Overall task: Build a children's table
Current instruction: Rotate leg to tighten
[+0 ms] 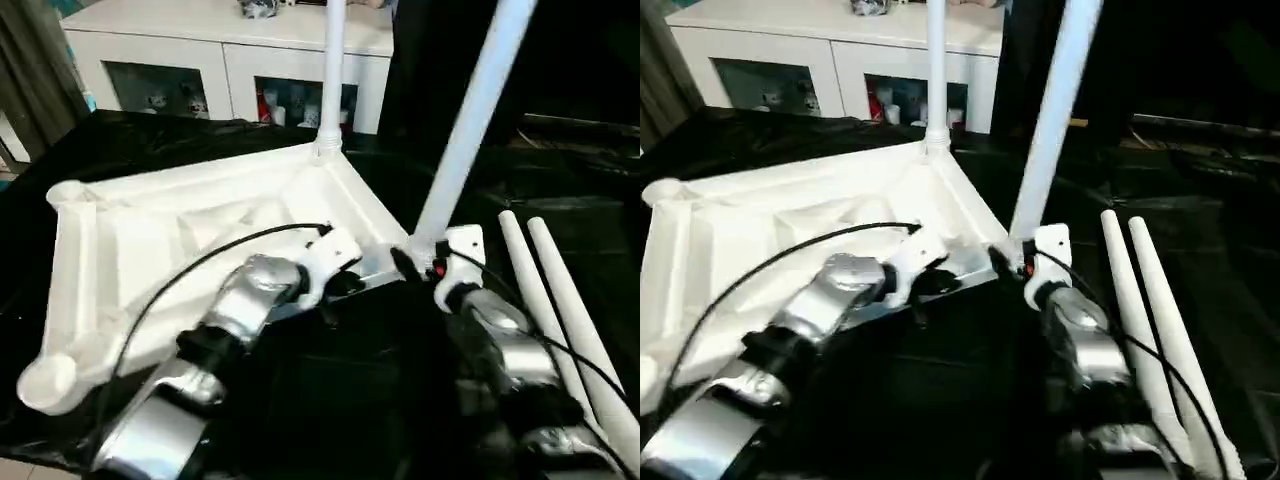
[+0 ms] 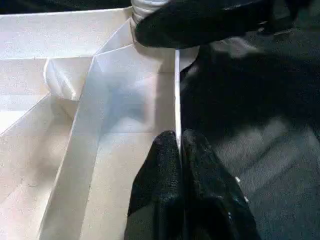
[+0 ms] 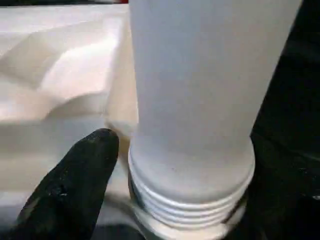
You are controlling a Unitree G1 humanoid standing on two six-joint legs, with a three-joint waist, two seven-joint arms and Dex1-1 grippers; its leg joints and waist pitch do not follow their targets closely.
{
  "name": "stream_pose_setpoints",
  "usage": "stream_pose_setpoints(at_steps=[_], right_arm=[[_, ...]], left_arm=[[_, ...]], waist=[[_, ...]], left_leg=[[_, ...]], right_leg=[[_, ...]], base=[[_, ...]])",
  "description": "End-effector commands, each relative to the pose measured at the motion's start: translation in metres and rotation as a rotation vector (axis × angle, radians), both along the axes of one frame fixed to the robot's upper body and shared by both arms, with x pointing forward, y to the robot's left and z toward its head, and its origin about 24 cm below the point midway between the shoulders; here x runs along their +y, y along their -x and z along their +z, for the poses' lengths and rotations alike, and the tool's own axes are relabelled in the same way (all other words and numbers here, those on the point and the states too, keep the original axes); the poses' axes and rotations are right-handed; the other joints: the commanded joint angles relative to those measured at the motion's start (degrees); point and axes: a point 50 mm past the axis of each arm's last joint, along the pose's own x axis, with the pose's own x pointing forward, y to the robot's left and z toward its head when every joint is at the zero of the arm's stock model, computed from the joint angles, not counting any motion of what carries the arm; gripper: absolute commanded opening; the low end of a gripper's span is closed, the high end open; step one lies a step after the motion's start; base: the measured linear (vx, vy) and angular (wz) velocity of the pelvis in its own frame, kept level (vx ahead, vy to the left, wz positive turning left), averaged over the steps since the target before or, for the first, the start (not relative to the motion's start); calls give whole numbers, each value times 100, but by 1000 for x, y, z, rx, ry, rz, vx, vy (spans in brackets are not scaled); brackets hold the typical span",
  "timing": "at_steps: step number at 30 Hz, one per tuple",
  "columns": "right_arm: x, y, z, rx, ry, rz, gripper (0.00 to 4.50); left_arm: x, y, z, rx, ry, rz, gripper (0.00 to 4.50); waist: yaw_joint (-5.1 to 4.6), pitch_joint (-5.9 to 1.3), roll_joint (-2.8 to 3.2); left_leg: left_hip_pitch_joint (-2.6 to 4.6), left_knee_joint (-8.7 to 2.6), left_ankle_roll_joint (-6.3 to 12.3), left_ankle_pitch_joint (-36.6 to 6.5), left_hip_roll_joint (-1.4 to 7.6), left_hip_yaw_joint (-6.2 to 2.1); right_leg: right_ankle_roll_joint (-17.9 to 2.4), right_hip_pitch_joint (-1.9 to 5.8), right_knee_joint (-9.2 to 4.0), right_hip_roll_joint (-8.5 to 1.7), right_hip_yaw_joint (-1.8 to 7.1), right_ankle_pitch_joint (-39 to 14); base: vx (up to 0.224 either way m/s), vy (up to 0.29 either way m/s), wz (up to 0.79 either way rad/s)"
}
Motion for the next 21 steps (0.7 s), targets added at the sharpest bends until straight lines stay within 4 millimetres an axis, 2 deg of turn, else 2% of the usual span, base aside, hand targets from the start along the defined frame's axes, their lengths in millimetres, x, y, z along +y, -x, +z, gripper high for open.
stream_pose_setpoints(at_steps=[1,2,4,7,9,12,16,17,19,21], right_arm=[[12,2,0,11,-9,90,390],[1,9,2,5,46,169,390],[-8,15,4,1,80,240,390],[-16,19,10,-3,62,288,390],[-18,20,12,-7,48,301,390],[-21,24,17,-11,29,354,390],[-21,29,15,8,34,408,390],[-21,31,14,17,38,423,365],[-21,32,13,26,38,430,365],[-21,31,13,29,24,429,340]], left_arm=[[-8,7,-2,12,43,-69,0],[5,11,-3,22,32,-118,0],[16,16,-2,31,42,-172,0],[28,21,-1,41,39,-229,0],[32,22,0,43,35,-235,0],[40,24,2,48,39,-251,0],[45,26,2,54,34,-259,0],[46,26,2,56,31,-260,0],[48,27,1,58,29,-258,0],[49,27,1,64,30,-256,0]], waist=[[11,-317,-64],[16,-320,-56],[30,-352,-56],[22,-347,-69],[24,-338,-52],[23,-327,-64],[32,-322,-77],[29,-321,-73],[27,-326,-82],[27,-329,-84]], left_leg=[[7,-370,400,-828,358,-131],[8,-370,419,-765,363,-138],[-3,-335,545,-552,373,-128],[-17,-325,680,-485,367,-118],[-6,-330,667,-582,372,-117],[10,-344,587,-707,389,-111],[3,-343,544,-710,383,-109],[3,-345,546,-691,378,-110],[4,-341,539,-669,373,-109],[3,-337,540,-642,376,-109]], right_leg=[[-1131,224,-468,-563,332,-821],[-1191,229,-454,-558,323,-699],[-1286,242,-383,-546,326,-184],[-1413,227,-351,-540,315,57],[-1414,222,-367,-548,315,-86],[-1420,213,-390,-551,315,-387],[-1365,216,-398,-555,323,-509],[-1353,212,-398,-545,318,-521],[-1352,211,-393,-542,316,-519],[-1364,211,-388,-547,316,-474]], base=[[0,0,0],[0,0,0],[0,0,0],[0,0,0],[0,0,0],[0,0,0],[0,0,0],[0,0,0],[0,0,0],[0,0,0]])
